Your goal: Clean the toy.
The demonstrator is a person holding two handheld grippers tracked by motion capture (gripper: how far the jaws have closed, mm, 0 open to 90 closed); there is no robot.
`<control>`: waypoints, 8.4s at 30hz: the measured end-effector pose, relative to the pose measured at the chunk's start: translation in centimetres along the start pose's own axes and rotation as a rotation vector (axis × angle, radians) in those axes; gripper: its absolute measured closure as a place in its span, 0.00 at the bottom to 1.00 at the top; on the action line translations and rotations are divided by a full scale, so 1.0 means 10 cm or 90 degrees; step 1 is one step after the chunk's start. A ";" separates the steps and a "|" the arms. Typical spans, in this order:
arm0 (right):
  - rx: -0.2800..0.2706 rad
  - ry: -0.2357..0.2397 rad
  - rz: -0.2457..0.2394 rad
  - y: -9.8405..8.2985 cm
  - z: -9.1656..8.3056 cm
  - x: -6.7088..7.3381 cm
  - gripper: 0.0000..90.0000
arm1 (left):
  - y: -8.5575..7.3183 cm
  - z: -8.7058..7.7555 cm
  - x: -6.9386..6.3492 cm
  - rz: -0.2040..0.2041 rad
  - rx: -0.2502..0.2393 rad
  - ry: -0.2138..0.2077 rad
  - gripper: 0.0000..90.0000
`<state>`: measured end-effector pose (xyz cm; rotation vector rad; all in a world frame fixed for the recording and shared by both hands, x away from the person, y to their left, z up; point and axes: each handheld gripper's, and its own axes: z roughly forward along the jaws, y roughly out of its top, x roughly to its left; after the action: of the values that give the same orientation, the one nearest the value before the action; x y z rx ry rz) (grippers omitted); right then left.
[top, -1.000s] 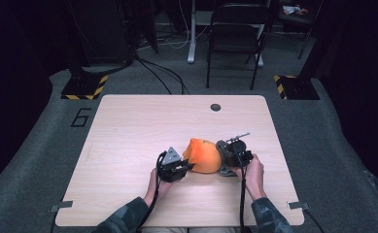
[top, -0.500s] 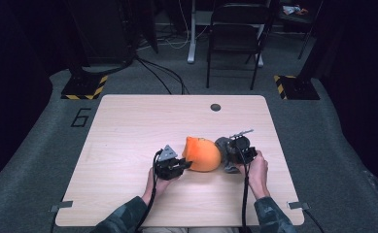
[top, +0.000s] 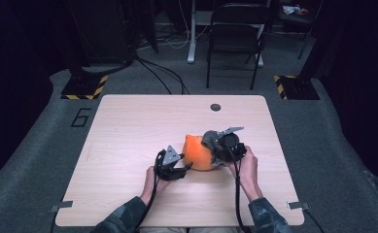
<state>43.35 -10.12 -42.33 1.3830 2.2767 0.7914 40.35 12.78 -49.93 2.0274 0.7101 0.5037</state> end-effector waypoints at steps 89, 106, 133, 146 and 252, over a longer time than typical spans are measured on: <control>-0.019 0.047 0.022 -0.10 -0.08 -0.17 0.79 | -0.05 0.06 0.14 -0.086 0.012 -0.039 0.84; 0.008 0.012 -0.022 -0.11 0.06 -0.06 0.80 | 0.01 0.07 0.02 -0.048 0.002 0.006 0.56; -0.008 -0.047 -0.155 0.07 -0.02 0.41 0.80 | 0.01 0.08 -0.10 0.006 0.000 -0.010 0.85; 0.034 -0.051 -0.084 -0.11 0.05 0.01 0.80 | 0.00 0.08 -0.06 -0.010 -0.004 -0.022 0.84; -0.018 0.001 0.047 -0.13 0.12 -0.23 0.80 | 0.01 0.12 -0.08 -0.019 -0.011 -0.023 0.86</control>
<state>44.15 -12.32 -44.03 1.4611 2.2183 0.8439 40.51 11.49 -50.55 2.0023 0.7112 0.4525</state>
